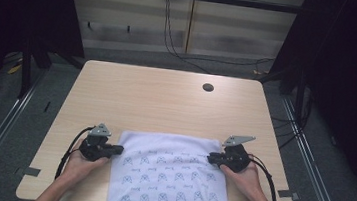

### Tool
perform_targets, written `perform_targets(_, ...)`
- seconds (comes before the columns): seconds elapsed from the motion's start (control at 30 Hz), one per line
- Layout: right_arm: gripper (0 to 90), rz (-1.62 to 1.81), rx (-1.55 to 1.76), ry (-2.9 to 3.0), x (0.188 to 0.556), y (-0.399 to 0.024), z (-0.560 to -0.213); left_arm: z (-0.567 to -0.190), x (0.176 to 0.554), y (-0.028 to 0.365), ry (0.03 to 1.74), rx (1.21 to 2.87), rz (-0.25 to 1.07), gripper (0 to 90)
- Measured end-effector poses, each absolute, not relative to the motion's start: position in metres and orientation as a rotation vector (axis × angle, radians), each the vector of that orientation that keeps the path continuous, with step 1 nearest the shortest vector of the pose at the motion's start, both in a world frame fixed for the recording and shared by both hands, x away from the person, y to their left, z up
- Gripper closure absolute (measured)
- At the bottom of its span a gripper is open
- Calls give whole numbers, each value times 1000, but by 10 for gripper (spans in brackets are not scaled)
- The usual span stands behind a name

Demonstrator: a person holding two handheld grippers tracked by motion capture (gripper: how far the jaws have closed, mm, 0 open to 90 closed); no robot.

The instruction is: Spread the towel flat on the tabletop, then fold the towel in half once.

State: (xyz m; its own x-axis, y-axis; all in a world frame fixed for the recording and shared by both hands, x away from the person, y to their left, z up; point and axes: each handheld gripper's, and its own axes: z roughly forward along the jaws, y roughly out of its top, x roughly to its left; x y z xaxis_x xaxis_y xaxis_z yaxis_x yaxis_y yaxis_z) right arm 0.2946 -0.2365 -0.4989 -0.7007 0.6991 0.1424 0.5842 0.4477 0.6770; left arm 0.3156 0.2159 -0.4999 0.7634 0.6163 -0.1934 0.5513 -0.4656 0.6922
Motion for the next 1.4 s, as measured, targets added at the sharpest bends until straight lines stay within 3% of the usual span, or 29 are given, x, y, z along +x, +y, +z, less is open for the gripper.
perform_targets(0.2, 727, 1104, 1112, 2558, 288, -237, -494, -499, 311, 219, 850, 2169, 79, 796)
perform_targets(0.43, 679, 1106, 1201, 2409, 321, -254, -484, -497, 322, 222, 865, 2120, 112, 767)
perform_targets(0.63, 631, 1134, 1229, 2370, 352, -245, -484, -496, 337, 229, 942, 2069, 144, 741)
perform_targets(0.97, 504, 1023, 1234, 2405, 368, -233, -503, -499, 348, 234, 1014, 2049, 161, 596)
perform_targets(1.03, 519, 1031, 1230, 2401, 368, -234, -503, -500, 348, 232, 1018, 2058, 167, 569)
perform_targets(1.07, 613, 1024, 1213, 2397, 367, -233, -503, -500, 347, 230, 1010, 2068, 164, 564)
perform_targets(1.1, 613, 1024, 1213, 2397, 367, -233, -503, -500, 347, 230, 1010, 2068, 164, 557)
perform_targets(1.23, 830, 1059, 1204, 2439, 364, -232, -503, -501, 343, 224, 985, 2108, 160, 537)
perform_targets(1.33, 859, 1081, 1222, 2447, 365, -232, -503, -502, 343, 220, 995, 2099, 178, 553)
perform_targets(1.4, 864, 1093, 1238, 2447, 366, -233, -503, -502, 344, 220, 977, 2107, 165, 626)
